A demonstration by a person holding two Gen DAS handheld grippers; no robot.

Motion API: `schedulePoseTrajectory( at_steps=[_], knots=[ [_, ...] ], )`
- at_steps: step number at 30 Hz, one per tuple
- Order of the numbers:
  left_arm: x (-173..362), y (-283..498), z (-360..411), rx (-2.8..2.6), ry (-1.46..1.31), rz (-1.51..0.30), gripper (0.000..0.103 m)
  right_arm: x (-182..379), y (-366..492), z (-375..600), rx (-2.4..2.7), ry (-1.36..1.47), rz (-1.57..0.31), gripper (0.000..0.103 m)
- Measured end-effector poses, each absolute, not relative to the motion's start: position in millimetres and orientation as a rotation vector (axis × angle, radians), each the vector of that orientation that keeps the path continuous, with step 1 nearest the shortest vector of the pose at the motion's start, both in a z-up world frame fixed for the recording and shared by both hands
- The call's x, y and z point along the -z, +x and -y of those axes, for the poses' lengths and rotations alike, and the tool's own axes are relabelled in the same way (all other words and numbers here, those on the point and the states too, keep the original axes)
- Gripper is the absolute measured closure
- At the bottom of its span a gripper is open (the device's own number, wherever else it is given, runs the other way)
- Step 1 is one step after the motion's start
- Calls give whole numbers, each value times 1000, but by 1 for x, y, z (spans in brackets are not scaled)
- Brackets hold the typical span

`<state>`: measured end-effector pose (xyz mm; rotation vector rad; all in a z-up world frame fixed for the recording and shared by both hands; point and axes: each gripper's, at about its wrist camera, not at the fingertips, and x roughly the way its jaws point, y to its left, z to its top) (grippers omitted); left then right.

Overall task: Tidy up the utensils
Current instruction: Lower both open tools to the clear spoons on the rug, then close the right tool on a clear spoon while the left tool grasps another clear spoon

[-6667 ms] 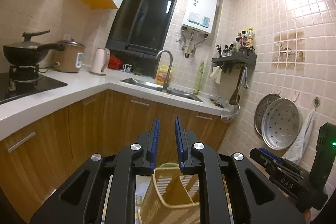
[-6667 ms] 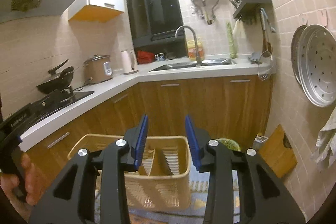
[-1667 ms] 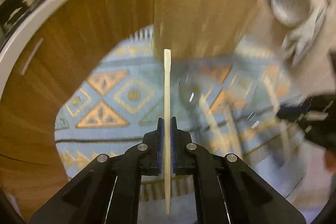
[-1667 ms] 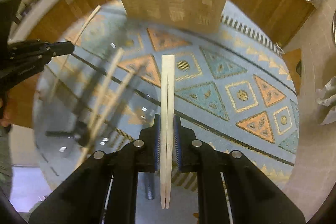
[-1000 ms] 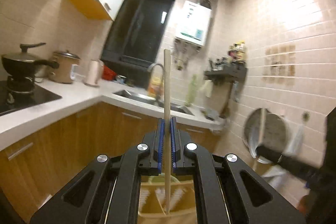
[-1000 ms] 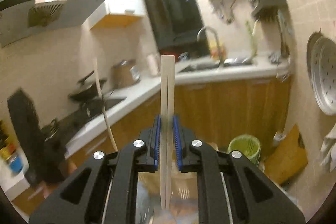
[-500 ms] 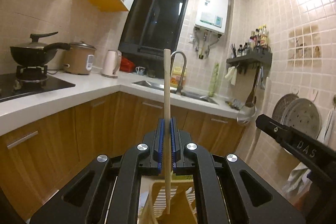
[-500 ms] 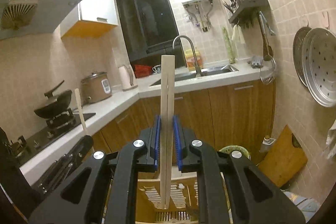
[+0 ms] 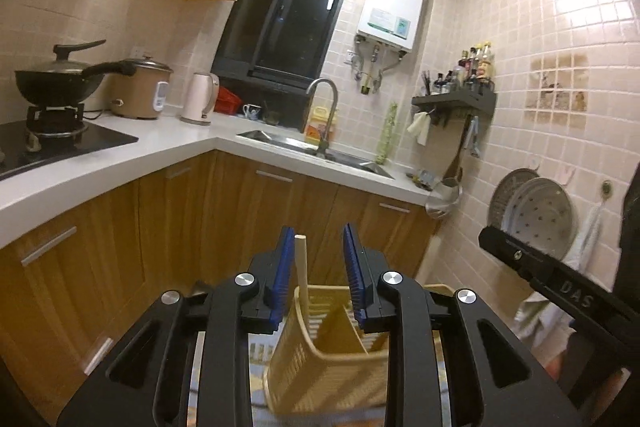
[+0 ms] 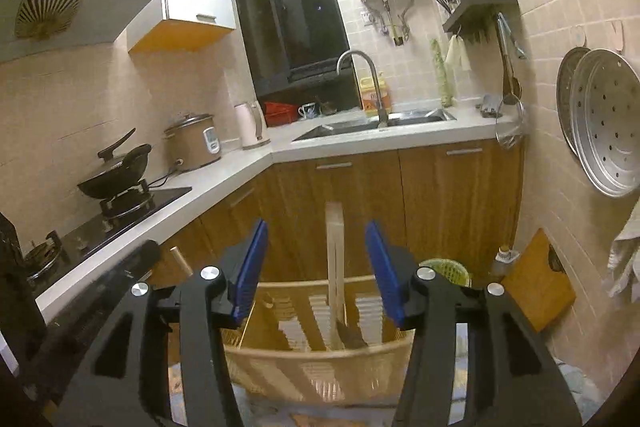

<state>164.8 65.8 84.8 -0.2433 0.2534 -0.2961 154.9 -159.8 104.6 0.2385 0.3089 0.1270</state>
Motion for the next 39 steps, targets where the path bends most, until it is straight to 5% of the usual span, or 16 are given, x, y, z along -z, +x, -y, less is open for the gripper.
schedulePoseTrajectory(
  at_steps=[4,6,8,13,25,39],
  knots=[
    [-106,132,-86,256,-255,-237,79,-116,136,174,-113,228,-379,55],
    [-120,113,-100,229,-277,-213,66,-123,128,179,-102,219,-427,55],
    [-132,102,-109,224,-291,-222,64,-129,121,183,-104,216,-464,55],
    [-143,94,-111,256,-240,-391,61,-125,111,176,-149,161,-633,55],
    [15,149,-49,410,-7,-1139,59,17,110,114,-336,-134,-1268,56],
    [60,165,-18,397,129,-1255,61,57,115,128,-350,-78,-1423,65]
  ],
)
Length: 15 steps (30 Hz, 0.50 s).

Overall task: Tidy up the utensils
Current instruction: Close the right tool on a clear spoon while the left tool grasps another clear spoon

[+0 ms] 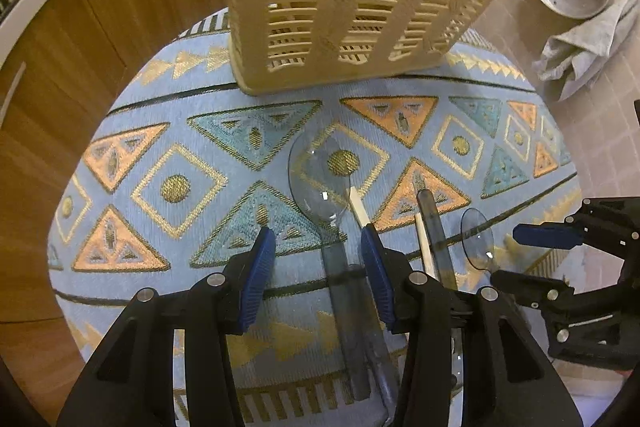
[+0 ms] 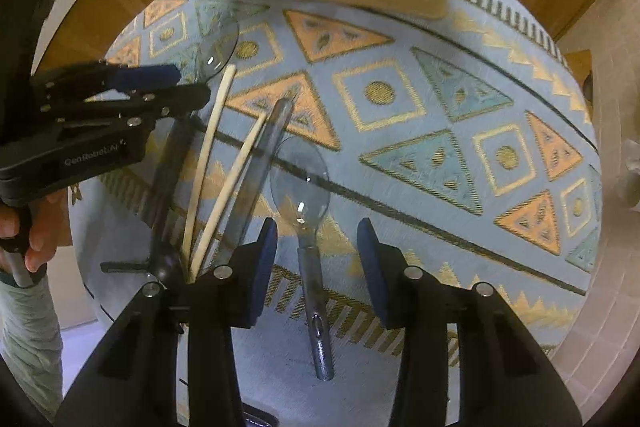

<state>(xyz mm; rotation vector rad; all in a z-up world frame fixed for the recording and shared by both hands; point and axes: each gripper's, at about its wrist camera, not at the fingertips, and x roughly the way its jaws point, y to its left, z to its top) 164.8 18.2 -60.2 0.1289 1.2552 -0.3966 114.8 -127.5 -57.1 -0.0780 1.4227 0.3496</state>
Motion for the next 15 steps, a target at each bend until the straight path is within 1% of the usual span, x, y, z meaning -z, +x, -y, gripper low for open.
schedulePoseTrajectory(
  at_steps=[4,6,7,9,10,12,13,14,15],
  knots=[
    [60,164,-9,380,192,-1250,63,66,116,120,-347,-103,-1436,65],
    [61,163,-6,375,227,-1247,68,72,113,114,-345,-132,-1437,73],
    [62,162,-4,373,229,-1247,68,71,110,113,-345,-151,-1424,74],
    [62,164,-4,368,220,-1254,68,71,109,108,-329,-189,-1412,82],
    [62,164,-3,360,228,-1257,68,71,108,108,-323,-193,-1408,83],
    [64,164,4,355,252,-1264,64,72,107,106,-312,-203,-1405,88],
    [65,163,8,353,273,-1265,61,71,106,104,-312,-206,-1404,89],
    [66,162,13,341,307,-1259,61,72,105,104,-307,-209,-1403,93],
    [66,161,16,328,318,-1252,62,72,103,105,-302,-208,-1402,93]
  ],
)
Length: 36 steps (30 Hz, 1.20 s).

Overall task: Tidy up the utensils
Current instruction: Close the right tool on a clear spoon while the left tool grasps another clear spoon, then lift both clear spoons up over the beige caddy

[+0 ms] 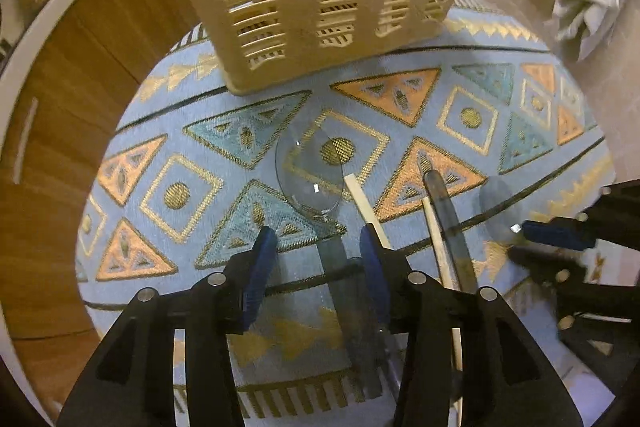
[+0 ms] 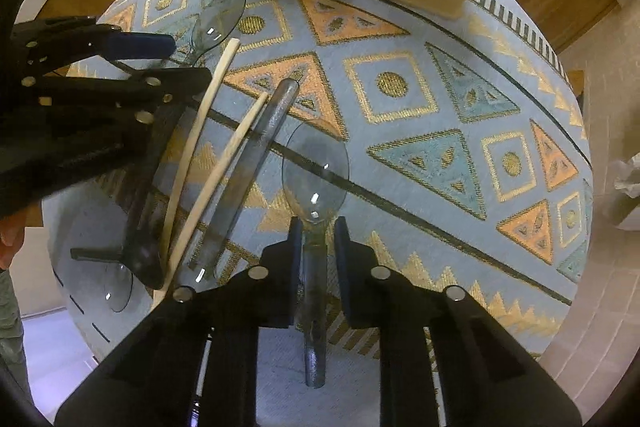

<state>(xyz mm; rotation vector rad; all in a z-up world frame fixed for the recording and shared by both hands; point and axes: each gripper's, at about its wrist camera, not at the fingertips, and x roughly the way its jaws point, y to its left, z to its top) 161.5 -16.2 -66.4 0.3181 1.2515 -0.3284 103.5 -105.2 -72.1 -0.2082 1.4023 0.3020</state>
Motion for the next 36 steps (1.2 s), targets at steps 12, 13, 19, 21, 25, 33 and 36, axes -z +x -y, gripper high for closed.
schedulePoseTrajectory(
  at_steps=[12,13,19,21,25,33,36],
  knots=[
    [66,156,43,351,349,-1226,93,70,100,126,-308,-190,-1387,93],
    [65,156,40,359,326,-1221,93,70,103,124,-314,-193,-1381,93],
    [53,157,-4,469,77,-1130,93,50,96,150,-370,-49,-1268,93],
    [49,153,-13,506,36,-1117,93,41,93,155,-402,-7,-1235,93],
    [21,136,-21,533,2,-1012,93,12,88,161,-436,25,-1137,93],
    [-97,100,-42,553,-86,-603,93,-104,82,166,-484,103,-748,93],
    [-129,99,-33,528,-114,-443,93,-132,83,164,-438,91,-564,93]
  ],
)
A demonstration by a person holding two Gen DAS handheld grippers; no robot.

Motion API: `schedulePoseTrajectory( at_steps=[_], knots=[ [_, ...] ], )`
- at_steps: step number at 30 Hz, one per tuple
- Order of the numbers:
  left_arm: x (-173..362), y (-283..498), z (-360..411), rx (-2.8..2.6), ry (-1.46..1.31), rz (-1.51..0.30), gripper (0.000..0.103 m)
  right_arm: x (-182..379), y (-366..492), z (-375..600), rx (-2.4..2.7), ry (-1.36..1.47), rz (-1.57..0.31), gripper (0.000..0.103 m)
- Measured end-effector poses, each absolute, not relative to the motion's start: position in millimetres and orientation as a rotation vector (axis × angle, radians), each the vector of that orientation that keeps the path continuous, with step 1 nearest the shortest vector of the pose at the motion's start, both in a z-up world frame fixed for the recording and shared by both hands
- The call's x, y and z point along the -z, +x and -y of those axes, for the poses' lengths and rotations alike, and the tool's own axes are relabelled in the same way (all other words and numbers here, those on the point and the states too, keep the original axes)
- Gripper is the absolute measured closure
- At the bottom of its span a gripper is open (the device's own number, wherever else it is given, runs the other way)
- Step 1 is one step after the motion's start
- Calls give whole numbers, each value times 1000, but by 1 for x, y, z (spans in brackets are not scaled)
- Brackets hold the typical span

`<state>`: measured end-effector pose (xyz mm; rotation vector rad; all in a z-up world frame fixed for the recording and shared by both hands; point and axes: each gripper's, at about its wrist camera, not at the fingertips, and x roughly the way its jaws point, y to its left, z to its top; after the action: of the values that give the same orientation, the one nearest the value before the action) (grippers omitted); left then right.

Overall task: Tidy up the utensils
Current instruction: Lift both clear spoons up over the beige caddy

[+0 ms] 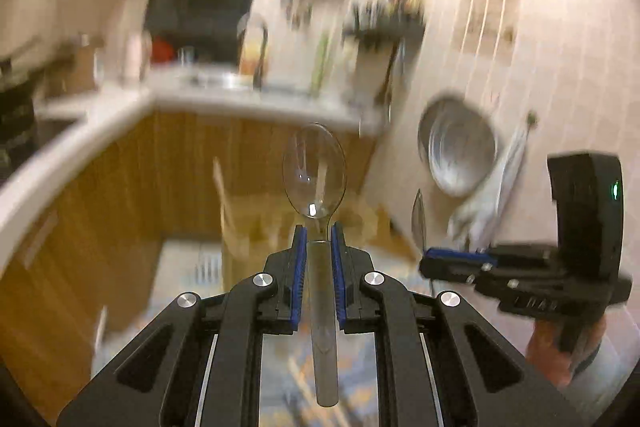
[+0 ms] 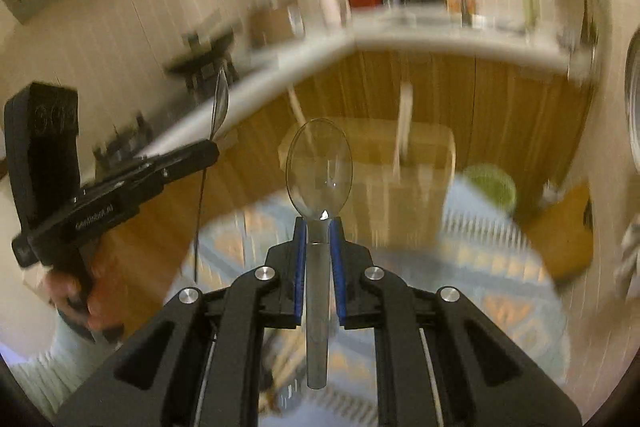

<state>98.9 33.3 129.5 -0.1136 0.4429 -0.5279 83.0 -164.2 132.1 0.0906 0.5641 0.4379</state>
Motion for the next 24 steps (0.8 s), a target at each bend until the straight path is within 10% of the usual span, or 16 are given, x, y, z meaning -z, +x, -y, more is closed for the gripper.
schedulePoseTrajectory(
  at_steps=[11,24],
  knots=[
    [-124,169,-2,324,-161,-158,93,-155,130,131,-232,32,-156,93],
    [-92,207,-18,197,-187,-169,93,-104,203,136,-150,188,-269,93]
  ],
)
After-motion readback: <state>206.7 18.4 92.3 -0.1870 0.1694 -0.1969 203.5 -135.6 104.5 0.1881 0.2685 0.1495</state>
